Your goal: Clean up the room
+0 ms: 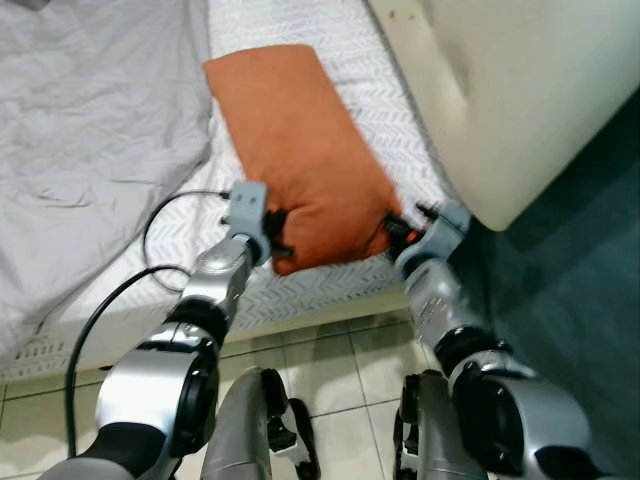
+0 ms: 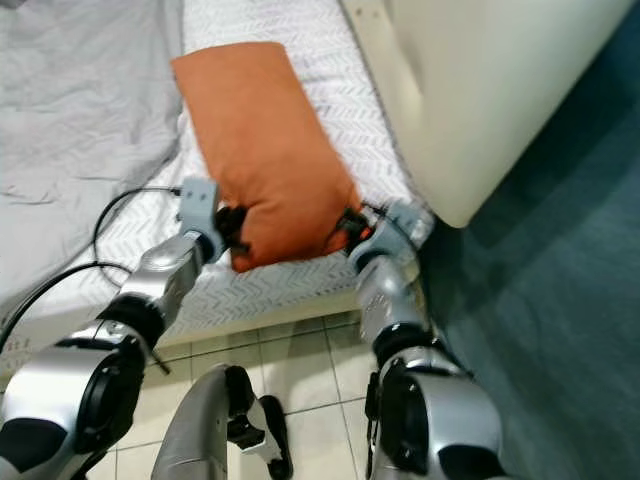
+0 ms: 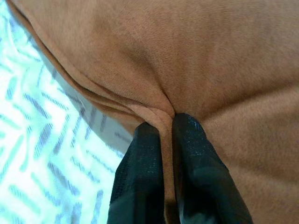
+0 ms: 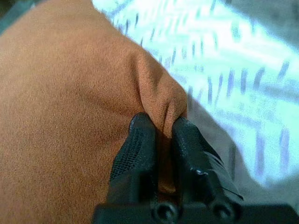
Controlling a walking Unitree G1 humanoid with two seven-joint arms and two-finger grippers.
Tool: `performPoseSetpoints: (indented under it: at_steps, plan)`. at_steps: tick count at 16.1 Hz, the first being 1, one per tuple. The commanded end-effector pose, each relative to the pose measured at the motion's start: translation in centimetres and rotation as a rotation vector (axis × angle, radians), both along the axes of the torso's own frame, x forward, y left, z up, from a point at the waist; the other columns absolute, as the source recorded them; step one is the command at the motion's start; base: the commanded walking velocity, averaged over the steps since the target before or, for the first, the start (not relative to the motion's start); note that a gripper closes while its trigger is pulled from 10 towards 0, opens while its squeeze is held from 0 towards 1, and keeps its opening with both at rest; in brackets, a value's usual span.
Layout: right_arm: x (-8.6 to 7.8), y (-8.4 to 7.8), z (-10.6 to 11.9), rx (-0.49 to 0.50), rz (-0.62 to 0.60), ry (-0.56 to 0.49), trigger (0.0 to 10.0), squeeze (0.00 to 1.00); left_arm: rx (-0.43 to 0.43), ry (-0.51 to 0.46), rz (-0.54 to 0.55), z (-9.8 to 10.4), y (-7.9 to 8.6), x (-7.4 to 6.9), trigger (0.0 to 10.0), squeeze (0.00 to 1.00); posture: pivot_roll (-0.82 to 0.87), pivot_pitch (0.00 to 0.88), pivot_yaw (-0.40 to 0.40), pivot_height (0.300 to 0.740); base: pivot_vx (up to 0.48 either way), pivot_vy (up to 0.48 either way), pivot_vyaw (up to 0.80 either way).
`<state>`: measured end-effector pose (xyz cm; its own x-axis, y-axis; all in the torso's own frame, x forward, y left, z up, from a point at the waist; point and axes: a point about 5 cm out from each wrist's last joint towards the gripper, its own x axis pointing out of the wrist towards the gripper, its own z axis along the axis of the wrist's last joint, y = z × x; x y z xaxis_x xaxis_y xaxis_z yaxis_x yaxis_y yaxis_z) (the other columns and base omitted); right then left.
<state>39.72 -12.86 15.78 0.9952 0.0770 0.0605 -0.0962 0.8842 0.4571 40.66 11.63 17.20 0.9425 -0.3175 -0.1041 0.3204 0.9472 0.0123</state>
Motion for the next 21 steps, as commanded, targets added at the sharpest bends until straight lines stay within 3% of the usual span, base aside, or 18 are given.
performPoseSetpoints:
  at_steps: [1,5,9,13,14,16,18,21]
  plan:
    - [0.3,-0.7,1.5,-0.028,-0.048,-0.069,0.0,0.0,0.013,-0.016,-0.01,0.6,-0.5,0.2,0.0,0.0,-0.07,0.285,0.066,0.615,0.0,0.0,0.0]
    - [0.0,-3.2,2.7,-0.195,-0.221,-0.147,0.0,0.0,0.062,-0.096,-0.086,2.9,-2.7,0.6,0.0,0.0,-0.11,0.278,0.086,0.615,0.0,0.0,0.0]
    - [-1.1,-5.1,2.3,-0.315,-0.379,-0.188,0.0,0.0,0.14,-0.144,-0.179,3.5,-5.1,0.3,0.0,0.0,-0.14,0.288,0.101,0.615,0.0,0.0,0.0]
    - [-2.0,-6.5,0.5,-0.394,-0.464,-0.139,0.0,0.0,0.367,-0.254,-0.22,4.5,-7.2,0.0,0.0,0.0,-0.17,0.3,0.109,0.615,0.0,0.0,0.0]
    - [-2.3,-6.7,-0.1,-0.414,-0.496,-0.114,0.0,0.0,0.501,-0.318,-0.22,4.6,-7.7,-0.1,0.0,0.0,-0.17,0.308,0.114,0.615,0.0,0.0,0.0]
    - [-2.8,-6.4,-0.8,-0.445,-0.522,-0.106,0.0,0.0,0.716,-0.437,-0.233,4.3,-8.6,-0.5,0.0,0.0,-0.19,0.324,0.119,0.615,0.0,0.0,0.0]
    - [-3.0,-5.9,-1.1,-0.482,-0.529,-0.114,0.0,0.0,0.776,-0.492,-0.216,4.7,-9.0,-0.5,0.0,0.0,-0.19,0.331,0.119,0.615,0.0,0.0,0.0]
    - [-3.3,-4.4,-2.2,-0.504,-0.494,-0.092,0.0,0.0,0.773,-0.509,-0.166,5.4,-8.9,-0.3,0.0,0.0,-0.18,0.326,0.118,0.615,0.0,0.0,0.0]
